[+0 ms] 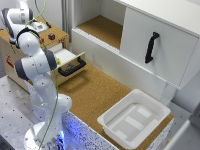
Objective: Switch off the green light
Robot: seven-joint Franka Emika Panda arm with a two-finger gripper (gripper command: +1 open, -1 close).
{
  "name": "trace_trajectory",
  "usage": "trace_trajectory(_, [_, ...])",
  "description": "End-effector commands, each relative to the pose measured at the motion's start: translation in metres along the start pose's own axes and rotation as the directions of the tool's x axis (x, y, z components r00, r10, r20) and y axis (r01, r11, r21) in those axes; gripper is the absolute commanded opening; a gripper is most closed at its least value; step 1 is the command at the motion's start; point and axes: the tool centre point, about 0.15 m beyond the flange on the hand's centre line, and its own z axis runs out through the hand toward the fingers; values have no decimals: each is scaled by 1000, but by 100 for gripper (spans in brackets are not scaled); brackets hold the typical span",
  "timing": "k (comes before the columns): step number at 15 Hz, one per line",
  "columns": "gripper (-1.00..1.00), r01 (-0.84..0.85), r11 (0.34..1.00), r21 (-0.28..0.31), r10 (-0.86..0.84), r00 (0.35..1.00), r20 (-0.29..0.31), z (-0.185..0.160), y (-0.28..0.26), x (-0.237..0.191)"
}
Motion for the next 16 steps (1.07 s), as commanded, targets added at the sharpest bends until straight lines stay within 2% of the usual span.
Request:
trace_trajectory(1, [-100,36,999,-34,-36,999,16,17,5,5])
trace_trajectory(3, [-100,30,997,-76,-32,999,-15,-12,3,5])
trace_trajectory(4, [-100,13,994,-113,-19,998,-53,-40,5,5])
trace_trajectory(6, [-100,-1,986,-168,-11,998,-68,-84,18,7])
trace_trajectory(7, [100,-5,983,-186,-9,997,-77,-96,25,10])
trace_trajectory(9, [100,27,984,-178,-40,997,-72,-102,33,19])
trace_trajectory(10, [100,44,984,-174,-55,997,-57,-100,35,23])
trace_trajectory(13, [100,101,984,-149,-112,992,-66,-88,49,40])
trace_trajectory(16, [100,193,975,-107,-196,980,-18,-80,72,54])
